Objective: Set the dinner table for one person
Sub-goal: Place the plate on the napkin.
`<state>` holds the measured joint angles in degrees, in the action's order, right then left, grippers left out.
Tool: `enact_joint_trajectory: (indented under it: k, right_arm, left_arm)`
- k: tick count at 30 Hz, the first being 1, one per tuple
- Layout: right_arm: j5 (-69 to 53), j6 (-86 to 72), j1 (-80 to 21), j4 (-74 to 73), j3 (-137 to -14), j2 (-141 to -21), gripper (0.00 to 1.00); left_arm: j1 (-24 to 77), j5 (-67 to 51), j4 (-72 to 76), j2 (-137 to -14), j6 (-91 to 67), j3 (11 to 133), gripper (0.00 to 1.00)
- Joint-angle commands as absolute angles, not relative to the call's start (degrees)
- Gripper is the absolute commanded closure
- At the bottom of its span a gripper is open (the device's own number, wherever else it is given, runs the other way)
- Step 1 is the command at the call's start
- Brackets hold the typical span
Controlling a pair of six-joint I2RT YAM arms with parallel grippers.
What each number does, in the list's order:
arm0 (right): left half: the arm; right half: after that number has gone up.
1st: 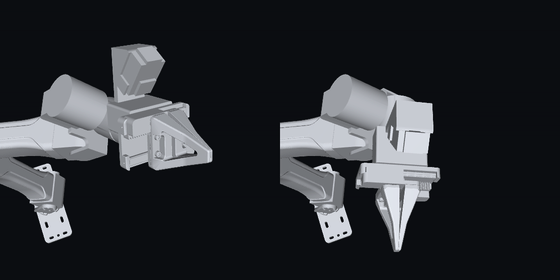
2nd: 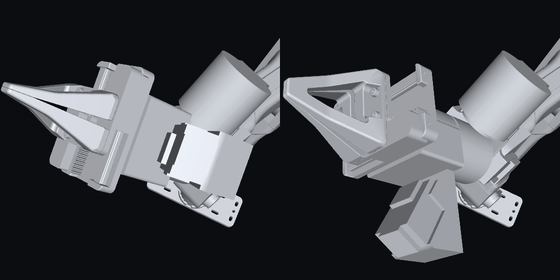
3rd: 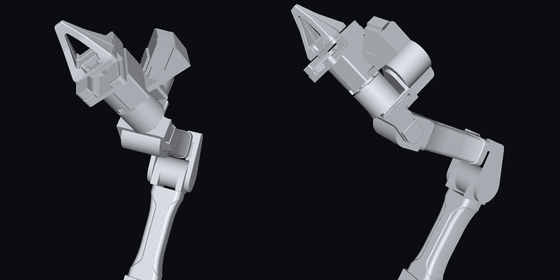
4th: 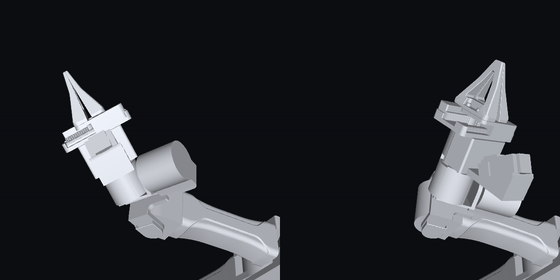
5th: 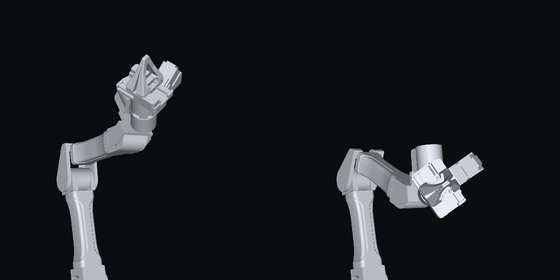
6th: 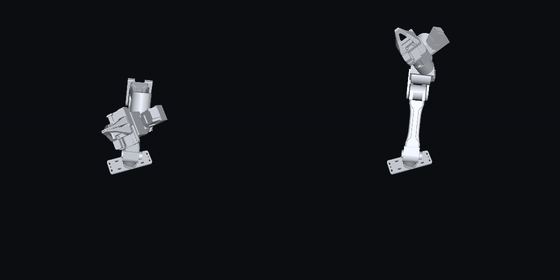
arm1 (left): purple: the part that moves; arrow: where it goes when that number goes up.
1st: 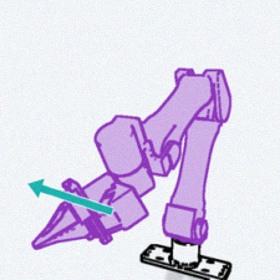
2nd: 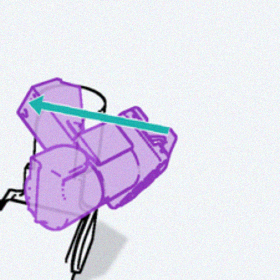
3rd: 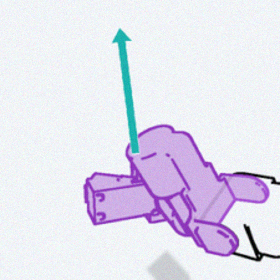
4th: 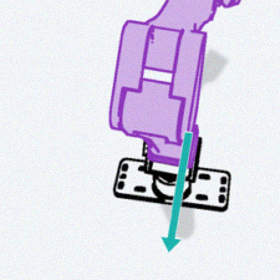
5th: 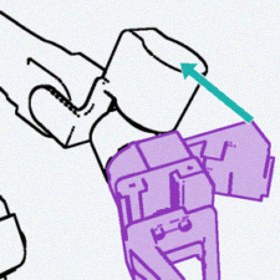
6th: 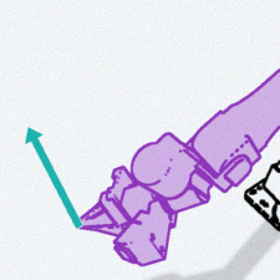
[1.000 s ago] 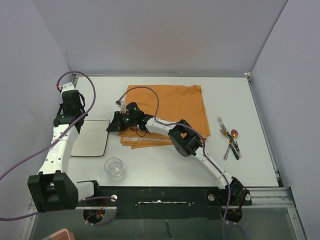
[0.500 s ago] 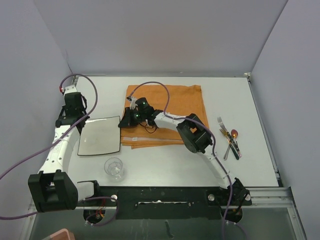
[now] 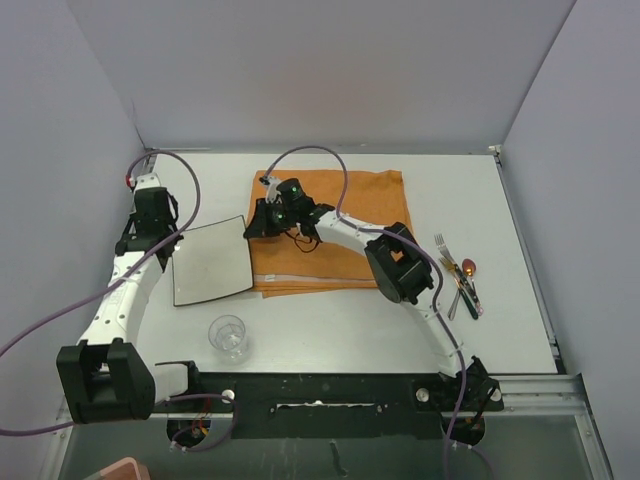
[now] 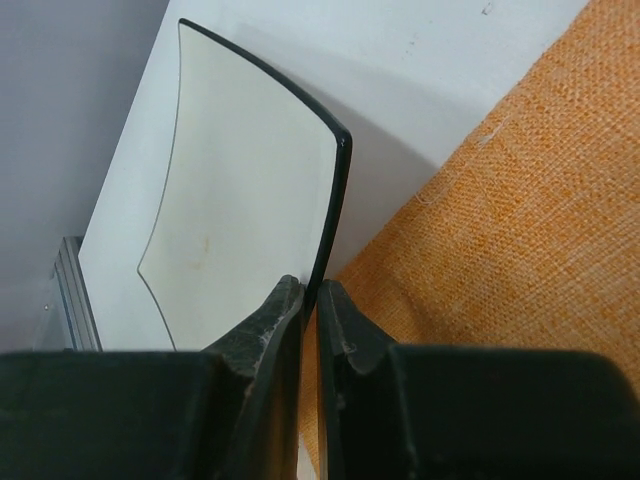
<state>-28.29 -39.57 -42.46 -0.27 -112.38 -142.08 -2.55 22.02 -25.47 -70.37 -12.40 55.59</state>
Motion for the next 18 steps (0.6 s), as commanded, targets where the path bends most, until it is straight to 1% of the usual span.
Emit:
enact_joint_trajectory:
  k: [1, 8, 14, 18]
  right_arm:
    - [-27.5, -36.5, -39.4, 3.0, -111.1, -130.6, 1.00]
    - [-26.4, -32.0, -31.0, 2.0, -101.5, -120.4, 1.00]
    - [-26.9, -30.2, -20.8, 1.4, -94.1, -112.4, 1.00]
    - [-27.1, -29.1, -15.2, 0.5, -89.9, -109.4, 1.00]
  left_arm:
    - [-1.9, 22.2, -22.1, -71.0, -11.3, 56.3, 1.00]
    - [-1.5, 22.0, -21.6, -71.9, -11.4, 56.2, 1.00]
    - [-0.9, 22.5, -21.2, -71.9, -11.1, 55.7, 1.00]
    - [-0.4, 23.0, -21.0, -71.9, -10.6, 55.8, 1.00]
